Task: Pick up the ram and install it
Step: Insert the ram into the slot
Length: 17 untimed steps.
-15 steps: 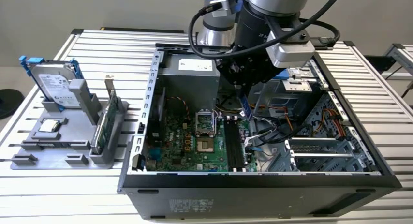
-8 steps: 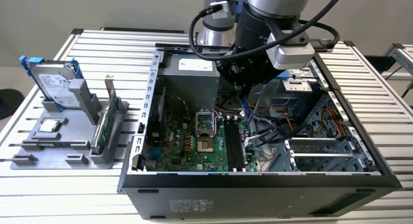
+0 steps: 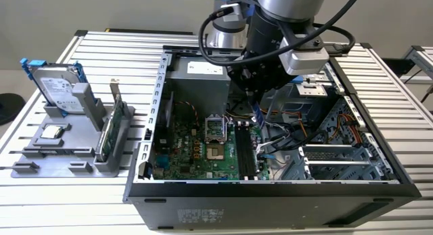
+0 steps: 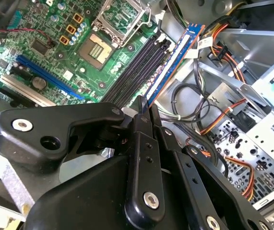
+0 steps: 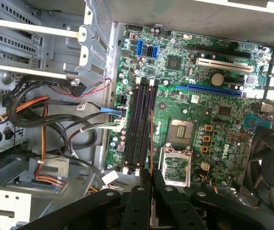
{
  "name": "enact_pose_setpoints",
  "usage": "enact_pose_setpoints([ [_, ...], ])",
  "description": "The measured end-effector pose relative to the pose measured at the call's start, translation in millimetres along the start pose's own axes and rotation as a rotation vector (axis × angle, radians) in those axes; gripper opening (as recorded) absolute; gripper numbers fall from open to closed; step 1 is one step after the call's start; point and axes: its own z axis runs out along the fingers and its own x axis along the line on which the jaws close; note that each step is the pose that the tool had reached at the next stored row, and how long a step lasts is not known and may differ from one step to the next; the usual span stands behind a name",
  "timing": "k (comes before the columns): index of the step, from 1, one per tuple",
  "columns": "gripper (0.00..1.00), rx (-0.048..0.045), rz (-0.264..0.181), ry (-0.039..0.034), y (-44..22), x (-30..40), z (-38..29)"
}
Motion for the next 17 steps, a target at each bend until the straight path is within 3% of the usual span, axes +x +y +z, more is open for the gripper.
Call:
enact_pose_setpoints([
  [17, 0.00, -0.0024, 0.000, -0.0003, 0.6, 1.0, 7.3],
])
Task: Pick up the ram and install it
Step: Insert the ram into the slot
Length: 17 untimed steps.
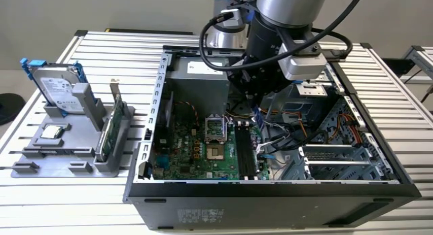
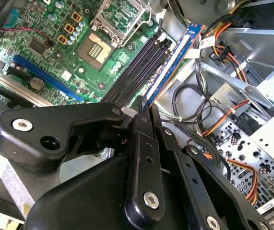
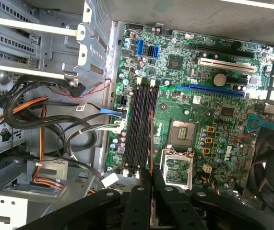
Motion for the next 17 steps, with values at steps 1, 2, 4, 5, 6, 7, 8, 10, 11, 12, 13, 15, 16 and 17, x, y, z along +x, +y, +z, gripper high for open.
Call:
enact_pose_setpoints([
  [1, 0.00, -0.0003, 0.000, -0.0001, 0.0, 0.1, 0.4],
  [2, 0.00, -0.0004, 0.000, -0.0001, 0.1, 0.1, 0.8],
  [4, 0.00, -0.0008, 0.000, -0.0001, 0.1, 0.2, 1.7],
  [5, 0.00, -0.0010, 0.000, -0.0001, 0.2, 0.3, 2.1],
  [6, 0.00, -0.0011, 0.000, -0.0001, 0.2, 0.3, 2.6],
  [7, 0.00, -0.0013, 0.000, -0.0002, 0.2, 0.4, 3.0],
  [8, 0.00, -0.0016, 0.000, -0.0002, 0.3, 0.4, 3.4],
  [10, 0.00, -0.0020, 0.000, -0.0003, 0.3, 0.5, 4.2],
  [11, 0.00, -0.0020, 0.000, -0.0002, 0.3, 0.5, 4.8],
  [12, 0.00, -0.0024, 0.000, -0.0003, 0.4, 0.5, 5.1],
  [13, 0.00, -0.0027, 0.000, -0.0003, 0.4, 0.5, 5.7],
  [15, 0.00, -0.0033, 0.000, -0.0004, 0.5, 0.6, 6.5],
  [16, 0.00, -0.0036, 0.000, -0.0005, 0.5, 0.5, 6.8],
  [17, 0.00, -0.0040, 0.000, -0.0005, 0.5, 0.6, 7.2],
])
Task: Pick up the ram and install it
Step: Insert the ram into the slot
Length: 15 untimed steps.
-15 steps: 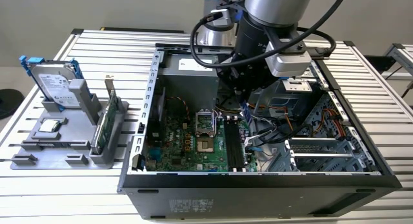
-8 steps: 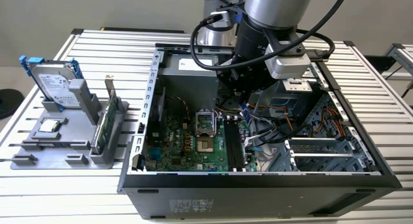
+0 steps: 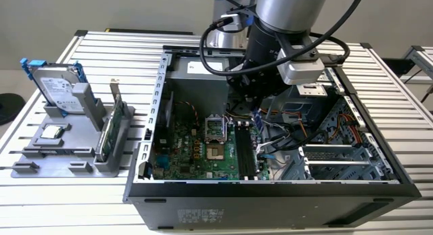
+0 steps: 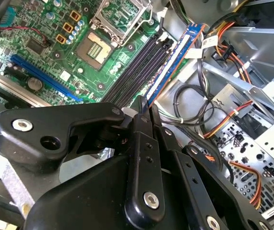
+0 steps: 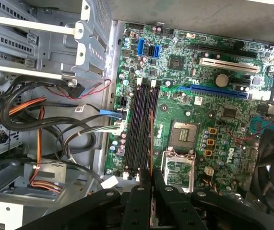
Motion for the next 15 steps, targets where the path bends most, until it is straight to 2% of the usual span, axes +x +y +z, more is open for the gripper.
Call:
enact_pose_setpoints([
  [15, 0.00, -0.0041, 0.003, -0.0003, 0.3, 0.0, 4.4],
])
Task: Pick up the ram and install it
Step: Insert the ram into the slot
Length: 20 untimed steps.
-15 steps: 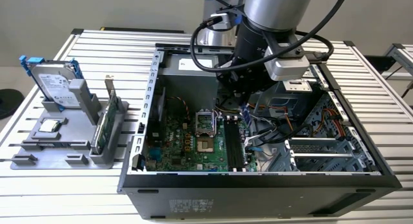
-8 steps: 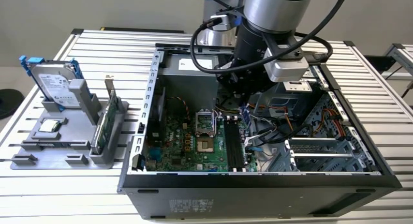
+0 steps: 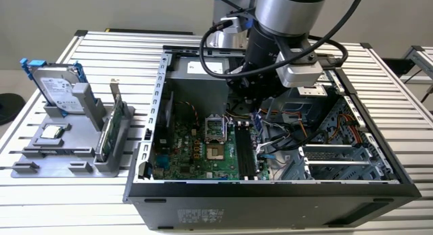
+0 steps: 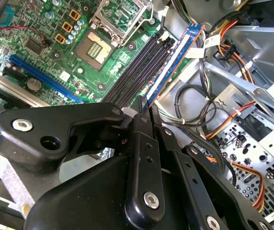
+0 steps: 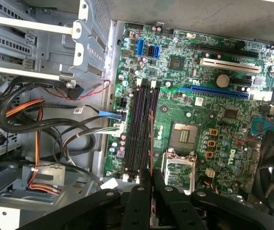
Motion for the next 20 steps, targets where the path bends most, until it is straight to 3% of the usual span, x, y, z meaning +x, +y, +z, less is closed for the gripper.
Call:
enact_pose_setpoints([
  [20, 0.00, -0.0078, 0.002, -0.0008, 0.3, 0.0, 6.2],
])
